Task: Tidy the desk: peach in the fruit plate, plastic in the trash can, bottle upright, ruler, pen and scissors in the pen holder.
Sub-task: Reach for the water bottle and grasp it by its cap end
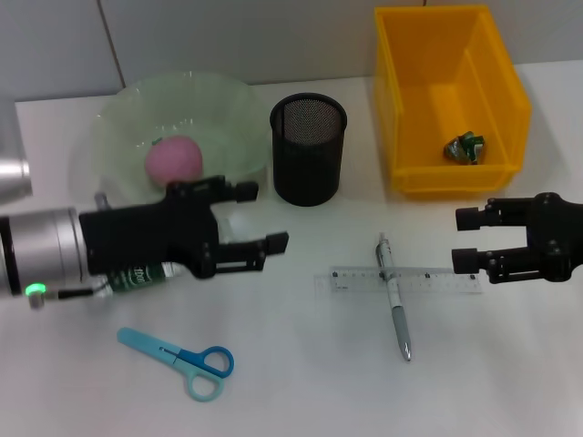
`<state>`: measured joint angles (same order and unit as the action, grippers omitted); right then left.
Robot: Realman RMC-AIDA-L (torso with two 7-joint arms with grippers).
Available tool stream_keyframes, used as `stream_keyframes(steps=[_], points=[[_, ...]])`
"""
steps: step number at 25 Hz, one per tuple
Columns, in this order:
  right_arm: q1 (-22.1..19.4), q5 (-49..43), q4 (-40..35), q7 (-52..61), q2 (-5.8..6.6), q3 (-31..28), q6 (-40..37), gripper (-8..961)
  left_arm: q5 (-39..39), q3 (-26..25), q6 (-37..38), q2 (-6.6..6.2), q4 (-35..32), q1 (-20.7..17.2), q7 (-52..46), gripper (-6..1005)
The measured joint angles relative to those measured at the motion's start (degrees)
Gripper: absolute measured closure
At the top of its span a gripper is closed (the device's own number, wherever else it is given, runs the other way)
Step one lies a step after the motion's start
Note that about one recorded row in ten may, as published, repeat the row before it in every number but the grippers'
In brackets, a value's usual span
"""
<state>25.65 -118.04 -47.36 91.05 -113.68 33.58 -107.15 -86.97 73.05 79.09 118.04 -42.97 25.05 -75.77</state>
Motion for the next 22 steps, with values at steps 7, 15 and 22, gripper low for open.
stream_keyframes(steps=[7,15,22], points=[[0.1,-0.9,1.6,2.7,0.37,-0.2,0.4,181,-16.6,-0.1,-1.6,0.1,-16.7,3.7,-10.5,196],[0.1,-3.4,1.6,4.3,0.58,0.0,0.2,181,-32.2,4.4,-2.2,0.55,-22.5,10.3,-24.9,196],[-0.4,-4.8,1.4,4.4,0.78,0.0,-0.4,181,-44.4,11.9,-2.9,0.94,-25.6,15.5,-37.1,197]])
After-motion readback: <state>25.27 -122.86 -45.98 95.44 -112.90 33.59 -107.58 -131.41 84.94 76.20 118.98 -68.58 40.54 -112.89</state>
